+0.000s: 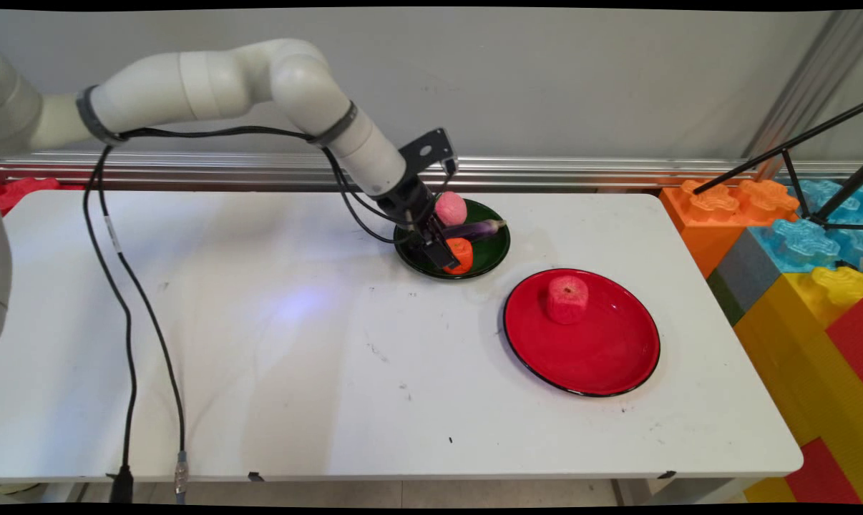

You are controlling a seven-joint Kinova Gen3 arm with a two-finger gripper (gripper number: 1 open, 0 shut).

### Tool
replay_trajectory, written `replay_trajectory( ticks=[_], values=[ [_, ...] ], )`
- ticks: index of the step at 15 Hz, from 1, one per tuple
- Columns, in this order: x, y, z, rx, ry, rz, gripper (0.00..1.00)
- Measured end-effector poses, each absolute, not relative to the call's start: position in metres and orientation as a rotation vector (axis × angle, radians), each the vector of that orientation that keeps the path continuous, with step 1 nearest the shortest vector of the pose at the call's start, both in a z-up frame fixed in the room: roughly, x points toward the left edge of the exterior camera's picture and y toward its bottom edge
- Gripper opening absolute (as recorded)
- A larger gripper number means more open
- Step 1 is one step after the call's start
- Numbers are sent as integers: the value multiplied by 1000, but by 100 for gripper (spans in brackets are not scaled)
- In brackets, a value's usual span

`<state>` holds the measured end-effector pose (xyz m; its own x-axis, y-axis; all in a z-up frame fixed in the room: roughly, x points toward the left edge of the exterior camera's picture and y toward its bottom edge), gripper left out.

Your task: Pick up the mandarin from the green plate, then place the picked object on the table

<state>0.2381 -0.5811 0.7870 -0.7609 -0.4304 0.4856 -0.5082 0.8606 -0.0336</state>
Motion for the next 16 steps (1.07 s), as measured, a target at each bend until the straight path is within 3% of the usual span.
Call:
replay_trajectory(
  ticks=[10,11,16],
  values=[
    [209,-592,772,613,-2595,216,100],
    [207,-593,772,609,-2599,215,0],
    [203,-593,771,592,-2623,213,0]
  ],
)
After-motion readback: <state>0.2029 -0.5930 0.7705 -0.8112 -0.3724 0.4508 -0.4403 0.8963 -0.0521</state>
